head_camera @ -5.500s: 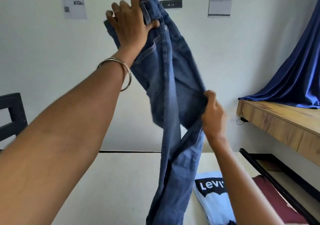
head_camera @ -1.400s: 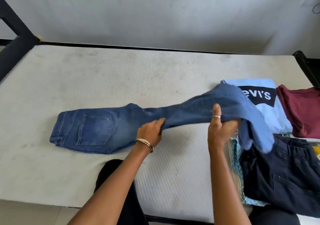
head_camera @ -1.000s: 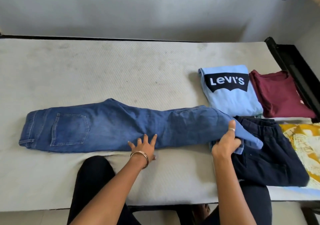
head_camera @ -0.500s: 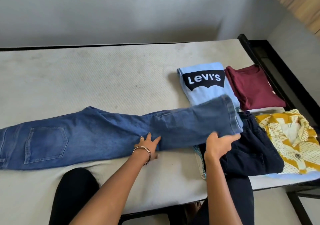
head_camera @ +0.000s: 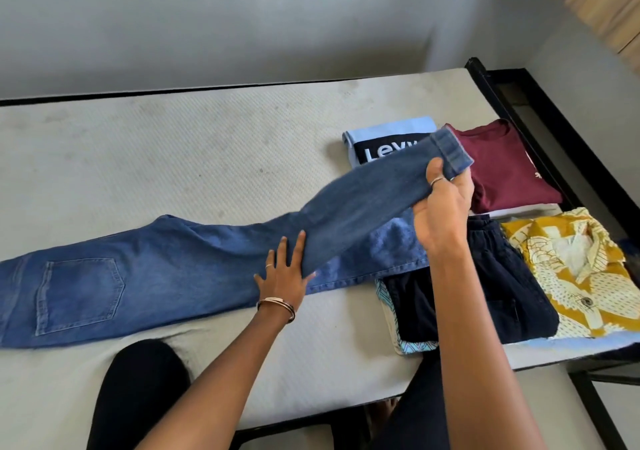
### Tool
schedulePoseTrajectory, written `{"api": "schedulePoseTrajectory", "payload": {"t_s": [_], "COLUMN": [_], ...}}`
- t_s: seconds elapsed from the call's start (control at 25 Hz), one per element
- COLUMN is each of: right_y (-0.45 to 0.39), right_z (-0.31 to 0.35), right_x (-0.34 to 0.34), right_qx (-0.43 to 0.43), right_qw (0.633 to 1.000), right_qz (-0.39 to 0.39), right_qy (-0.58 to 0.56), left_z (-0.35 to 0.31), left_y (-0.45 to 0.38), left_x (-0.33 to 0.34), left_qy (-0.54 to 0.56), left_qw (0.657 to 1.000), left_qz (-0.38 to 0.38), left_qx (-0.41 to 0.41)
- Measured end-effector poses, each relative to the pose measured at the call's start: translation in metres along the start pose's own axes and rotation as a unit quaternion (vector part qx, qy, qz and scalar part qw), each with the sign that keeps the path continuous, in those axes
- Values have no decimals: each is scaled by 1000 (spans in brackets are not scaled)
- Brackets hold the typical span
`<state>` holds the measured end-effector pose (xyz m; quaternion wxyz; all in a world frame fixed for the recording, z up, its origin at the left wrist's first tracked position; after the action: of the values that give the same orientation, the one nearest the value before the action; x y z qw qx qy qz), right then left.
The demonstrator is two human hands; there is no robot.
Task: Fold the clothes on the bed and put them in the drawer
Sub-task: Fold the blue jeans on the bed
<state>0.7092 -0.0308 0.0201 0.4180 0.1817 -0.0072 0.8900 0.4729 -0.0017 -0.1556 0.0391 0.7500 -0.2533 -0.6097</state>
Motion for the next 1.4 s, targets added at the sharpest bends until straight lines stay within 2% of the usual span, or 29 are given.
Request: {"api": "schedulePoseTrajectory", "payload": {"t_s": [0.04,0.08,0.12,0.2,0.28,0.4,0.48,0.56,0.72,0.8,1.0,1.08,1.16,1.28,1.4], "right_y": [-4,-8,-9,-4,16,25,27,30,13,4,2,4,3,-5,-22], "right_z": [5,2,-9,-53,-91,-100,-100,-103,-97,-84,-69,-79,-93,-87,-58], "right_x": [-1,-9,-23,-74,-120,-142,-138,-126,-113,-100,-85,-97,-115,-125,-122], "right_qx": [2,3,18,97,184,183,196,225,264,247,81,52,40,36,-35], "right_qw": [999,998,997,982,944,911,911,916,925,937,976,971,954,950,966], "right_qz": [-1,-22,-58,-161,-245,-316,-329,-303,-271,-247,-188,-211,-275,-298,-257], "right_qy": [-37,-59,-58,23,121,190,154,135,24,-11,-78,-103,-115,-81,2], "left_z": [1,3,5,9,15,19,21,25,38,43,46,48,44,32,19], "left_y": [-1,-3,-6,-6,-1,4,6,8,9,9,4,1,-4,-11,-20], "left_x": [-4,-3,2,25,49,58,54,49,47,47,45,44,40,37,28], "left_qy": [-5,-14,-20,-37,-70,-65,-34,-33,-31,-47,-51,-47,-58,-65,-80], "left_qw": [999,999,1000,994,980,984,990,994,994,991,985,982,975,970,968], "left_qz": [-35,-39,-12,103,186,165,137,107,98,124,165,181,214,234,237], "left_qx": [0,7,15,15,9,10,-4,-18,-27,-25,-1,-5,-13,-27,-36]}}
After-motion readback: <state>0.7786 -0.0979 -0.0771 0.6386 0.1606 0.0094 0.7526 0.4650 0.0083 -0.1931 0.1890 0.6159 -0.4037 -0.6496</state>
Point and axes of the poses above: each hand's wrist, its own y-axis away from the middle knuckle, its own x-axis out of the palm, z = x × y, the point moved 4 cm from there along -y, towards the middle knuckle, and after that the axes turned 1 degree about x, right-handed, at the moved point
